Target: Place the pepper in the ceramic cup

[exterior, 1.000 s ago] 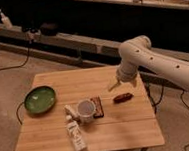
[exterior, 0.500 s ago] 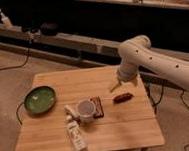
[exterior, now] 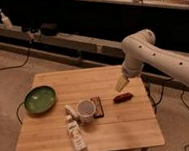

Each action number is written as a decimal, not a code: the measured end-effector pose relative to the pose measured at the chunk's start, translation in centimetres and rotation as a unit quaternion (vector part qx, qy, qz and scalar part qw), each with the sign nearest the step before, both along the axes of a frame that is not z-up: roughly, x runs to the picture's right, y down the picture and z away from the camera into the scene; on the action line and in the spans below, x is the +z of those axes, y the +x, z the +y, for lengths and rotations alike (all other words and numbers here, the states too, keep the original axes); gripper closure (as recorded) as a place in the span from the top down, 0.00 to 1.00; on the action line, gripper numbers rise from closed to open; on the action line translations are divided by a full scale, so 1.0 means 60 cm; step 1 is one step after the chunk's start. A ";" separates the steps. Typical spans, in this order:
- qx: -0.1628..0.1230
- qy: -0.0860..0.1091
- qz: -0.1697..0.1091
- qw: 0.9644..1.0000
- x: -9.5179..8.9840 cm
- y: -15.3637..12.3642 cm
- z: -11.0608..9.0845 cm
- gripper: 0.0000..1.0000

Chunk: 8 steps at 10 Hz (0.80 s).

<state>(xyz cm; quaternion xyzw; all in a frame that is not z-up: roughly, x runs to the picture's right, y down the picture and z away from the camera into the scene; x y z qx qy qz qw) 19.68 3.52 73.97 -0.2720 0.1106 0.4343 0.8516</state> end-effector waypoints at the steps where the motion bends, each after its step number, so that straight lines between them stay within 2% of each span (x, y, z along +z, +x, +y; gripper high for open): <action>1: -0.018 0.015 -0.021 1.000 -0.002 0.002 -0.008 0.80; 2: -0.046 0.038 -0.052 0.997 -0.005 0.004 -0.022 0.80; 4: -0.065 0.053 -0.071 0.994 -0.007 0.003 -0.031 0.80; 6: -0.073 0.051 -0.073 0.993 -0.008 0.002 -0.029 0.80; 7: -0.090 0.041 -0.080 0.992 -0.010 -0.001 -0.024 0.80; 8: -0.113 0.029 -0.094 0.989 -0.012 -0.007 -0.017 0.80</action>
